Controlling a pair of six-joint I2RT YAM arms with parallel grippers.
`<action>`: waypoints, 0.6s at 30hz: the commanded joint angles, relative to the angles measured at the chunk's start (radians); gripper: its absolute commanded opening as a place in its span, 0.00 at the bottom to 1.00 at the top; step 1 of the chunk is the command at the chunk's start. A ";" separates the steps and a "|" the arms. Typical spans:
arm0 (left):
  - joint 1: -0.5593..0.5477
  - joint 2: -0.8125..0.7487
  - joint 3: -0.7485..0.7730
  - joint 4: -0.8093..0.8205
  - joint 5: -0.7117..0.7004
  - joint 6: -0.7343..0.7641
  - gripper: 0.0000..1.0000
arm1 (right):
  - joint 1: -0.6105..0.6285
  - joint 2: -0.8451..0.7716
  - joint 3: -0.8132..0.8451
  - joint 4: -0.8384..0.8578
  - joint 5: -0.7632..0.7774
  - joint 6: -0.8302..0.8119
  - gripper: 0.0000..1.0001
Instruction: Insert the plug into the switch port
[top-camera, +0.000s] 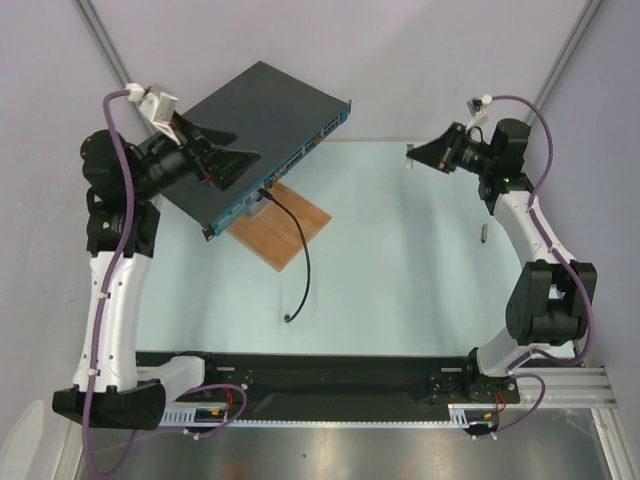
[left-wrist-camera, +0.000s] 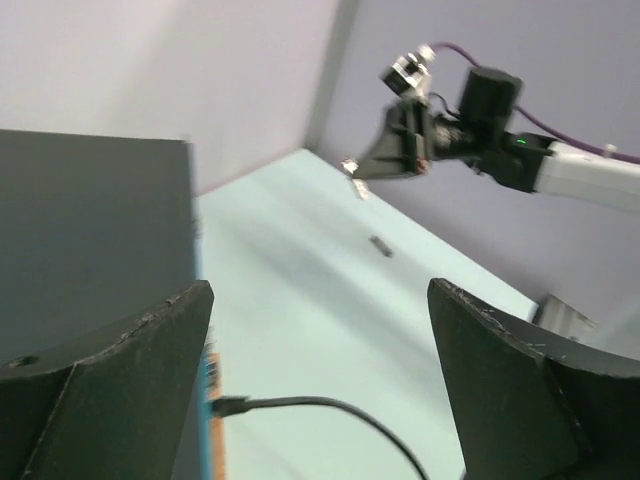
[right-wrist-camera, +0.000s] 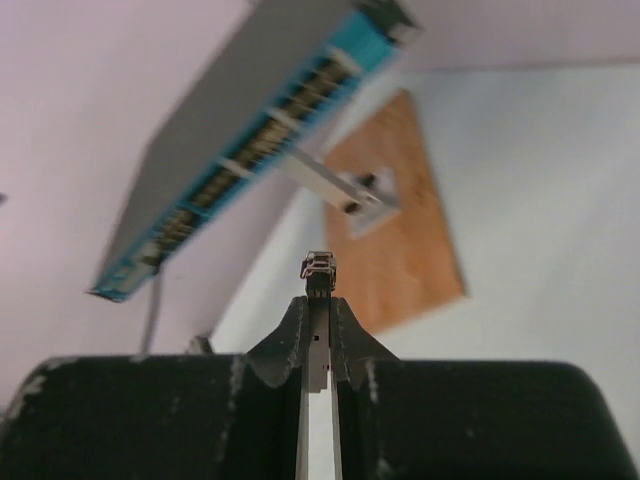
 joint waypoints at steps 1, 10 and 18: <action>-0.119 0.032 0.040 0.030 0.032 -0.016 0.94 | 0.073 -0.050 0.024 0.396 -0.089 0.381 0.00; -0.397 0.147 0.009 0.165 0.030 -0.147 0.88 | 0.295 -0.085 0.098 0.767 -0.037 0.559 0.00; -0.481 0.178 -0.010 0.190 -0.074 -0.120 0.70 | 0.411 -0.154 0.087 0.730 -0.044 0.464 0.00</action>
